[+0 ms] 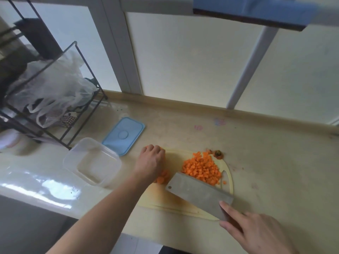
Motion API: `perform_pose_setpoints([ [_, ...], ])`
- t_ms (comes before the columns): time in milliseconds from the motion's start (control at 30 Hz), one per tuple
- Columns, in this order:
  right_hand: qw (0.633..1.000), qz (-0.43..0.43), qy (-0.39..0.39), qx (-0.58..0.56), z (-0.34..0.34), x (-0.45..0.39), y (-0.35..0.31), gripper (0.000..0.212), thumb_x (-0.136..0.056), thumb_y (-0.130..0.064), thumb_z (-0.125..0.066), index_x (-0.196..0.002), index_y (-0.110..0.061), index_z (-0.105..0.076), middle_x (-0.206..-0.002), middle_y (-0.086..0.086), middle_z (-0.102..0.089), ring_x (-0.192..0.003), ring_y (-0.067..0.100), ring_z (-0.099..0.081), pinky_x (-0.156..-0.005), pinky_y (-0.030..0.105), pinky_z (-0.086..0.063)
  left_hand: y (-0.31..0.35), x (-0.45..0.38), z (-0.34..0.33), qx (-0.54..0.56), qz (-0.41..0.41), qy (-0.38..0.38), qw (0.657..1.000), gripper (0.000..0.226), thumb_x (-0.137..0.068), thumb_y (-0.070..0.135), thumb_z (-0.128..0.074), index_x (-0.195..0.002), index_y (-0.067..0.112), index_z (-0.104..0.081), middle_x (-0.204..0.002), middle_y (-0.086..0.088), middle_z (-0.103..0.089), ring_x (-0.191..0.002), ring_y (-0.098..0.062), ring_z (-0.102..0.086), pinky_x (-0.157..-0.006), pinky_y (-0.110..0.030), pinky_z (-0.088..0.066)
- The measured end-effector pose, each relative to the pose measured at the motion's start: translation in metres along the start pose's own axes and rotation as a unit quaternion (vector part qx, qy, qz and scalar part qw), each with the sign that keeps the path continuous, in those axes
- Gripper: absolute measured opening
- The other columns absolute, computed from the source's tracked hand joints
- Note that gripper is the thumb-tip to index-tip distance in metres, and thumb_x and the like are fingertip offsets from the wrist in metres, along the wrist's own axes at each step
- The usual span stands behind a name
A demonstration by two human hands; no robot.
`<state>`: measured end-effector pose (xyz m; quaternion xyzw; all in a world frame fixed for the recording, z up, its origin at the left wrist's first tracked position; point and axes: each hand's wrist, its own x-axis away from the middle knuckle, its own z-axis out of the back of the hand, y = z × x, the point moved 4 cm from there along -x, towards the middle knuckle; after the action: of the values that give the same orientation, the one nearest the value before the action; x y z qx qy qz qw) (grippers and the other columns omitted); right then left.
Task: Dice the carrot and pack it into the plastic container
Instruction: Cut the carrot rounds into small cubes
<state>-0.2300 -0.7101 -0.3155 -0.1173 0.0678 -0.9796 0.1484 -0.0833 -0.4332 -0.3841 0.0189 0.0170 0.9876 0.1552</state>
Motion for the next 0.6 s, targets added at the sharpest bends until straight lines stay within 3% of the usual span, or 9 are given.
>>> perform_pose_setpoints([
  [67,1.0,-0.021,-0.015,-0.014,-0.003,0.001,0.002,0.063,-0.091,-0.073,-0.015,-0.111,-0.046,-0.068,-0.041,-0.005,-0.052,-0.03,0.007,-0.049,-0.027,0.022,-0.031,0.002,-0.001,0.004,0.043,0.004,0.042,0.998,0.017,-0.074,0.012,-0.084,-0.087,0.013,-0.072,-0.08,-0.003,-0.066,-0.073,-0.027,-0.061,-0.068,-0.035,-0.046],
  [133,0.996,-0.059,-0.02,-0.057,-0.002,0.001,0.005,0.058,-0.085,-0.08,-0.015,-0.112,-0.057,-0.062,-0.049,-0.01,-0.06,-0.039,0.005,-0.057,-0.034,0.019,-0.039,0.002,0.004,0.017,0.155,0.051,0.106,0.981,0.002,-0.089,0.01,-0.071,-0.089,0.009,-0.073,-0.082,-0.005,-0.065,-0.072,-0.028,-0.062,-0.066,-0.034,-0.049],
  [200,0.978,-0.095,-0.012,-0.186,0.006,0.004,0.003,0.052,-0.072,-0.09,-0.021,-0.112,-0.071,-0.048,-0.068,-0.02,-0.068,-0.065,-0.002,-0.066,-0.054,0.011,-0.047,-0.002,0.018,0.029,0.286,0.152,0.145,0.935,0.006,-0.096,0.017,-0.066,-0.095,0.016,-0.072,-0.088,0.0,-0.063,-0.074,-0.012,-0.059,-0.065,-0.021,-0.048],
  [267,0.931,-0.108,-0.034,-0.346,0.001,0.007,-0.002,0.036,-0.074,-0.079,-0.048,-0.109,-0.072,-0.048,-0.067,-0.029,-0.065,-0.068,-0.006,-0.064,-0.064,0.009,-0.046,-0.004,0.041,0.036,0.385,0.247,0.191,0.869,0.008,-0.095,0.02,-0.067,-0.099,0.027,-0.068,-0.087,0.006,-0.061,-0.077,0.002,-0.058,-0.062,-0.006,-0.041],
  [300,0.911,-0.108,-0.061,-0.393,-0.003,0.006,-0.005,0.026,-0.083,-0.06,-0.058,-0.107,-0.069,-0.055,-0.059,-0.023,-0.062,-0.057,-0.002,-0.06,-0.062,0.014,-0.045,-0.006,0.055,0.035,0.405,0.283,0.221,0.841,0.012,-0.094,0.019,-0.068,-0.102,0.028,-0.068,-0.085,0.008,-0.061,-0.079,0.007,-0.058,-0.064,-0.004,-0.039],
  [367,0.877,-0.117,-0.084,-0.459,-0.008,0.003,-0.01,0.029,-0.093,-0.034,-0.057,-0.104,-0.06,-0.063,-0.048,-0.005,-0.054,-0.046,0.005,-0.05,-0.057,0.021,-0.042,-0.005,0.081,0.023,0.424,0.334,0.248,0.804,0.015,-0.094,0.015,-0.069,-0.105,0.025,-0.069,-0.082,0.009,-0.063,-0.076,0.003,-0.062,-0.068,-0.008,-0.042],
  [433,0.852,-0.132,-0.084,-0.499,-0.012,-0.001,-0.017,0.028,-0.095,-0.03,-0.053,-0.1,-0.056,-0.065,-0.046,0.0,-0.05,-0.044,0.009,-0.047,-0.053,0.021,-0.041,0.002,0.099,0.005,0.442,0.361,0.237,0.786,0.016,-0.095,0.013,-0.068,-0.105,0.025,-0.069,-0.085,0.004,-0.066,-0.074,-0.007,-0.066,-0.071,-0.029,-0.052],
  [500,0.813,-0.155,-0.096,-0.553,-0.017,-0.01,-0.025,0.023,-0.096,-0.034,-0.051,-0.1,-0.053,-0.063,-0.049,0.001,-0.045,-0.042,0.015,-0.039,-0.046,0.022,-0.034,0.013,0.115,-0.006,0.438,0.379,0.235,0.78,0.022,-0.095,0.008,-0.067,-0.105,0.027,-0.069,-0.087,0.002,-0.068,-0.073,-0.015,-0.069,-0.07,-0.037,-0.055],
  [600,0.782,-0.145,-0.128,-0.592,-0.023,-0.024,-0.036,0.02,-0.097,-0.036,-0.049,-0.102,-0.051,-0.06,-0.054,0.004,-0.04,-0.038,0.016,-0.032,-0.041,0.02,-0.026,0.036,0.131,-0.014,0.436,0.381,0.228,0.782,0.029,-0.094,0.004,-0.066,-0.105,0.032,-0.068,-0.084,0.008,-0.067,-0.076,-0.007,-0.065,-0.07,-0.017,-0.05],
])
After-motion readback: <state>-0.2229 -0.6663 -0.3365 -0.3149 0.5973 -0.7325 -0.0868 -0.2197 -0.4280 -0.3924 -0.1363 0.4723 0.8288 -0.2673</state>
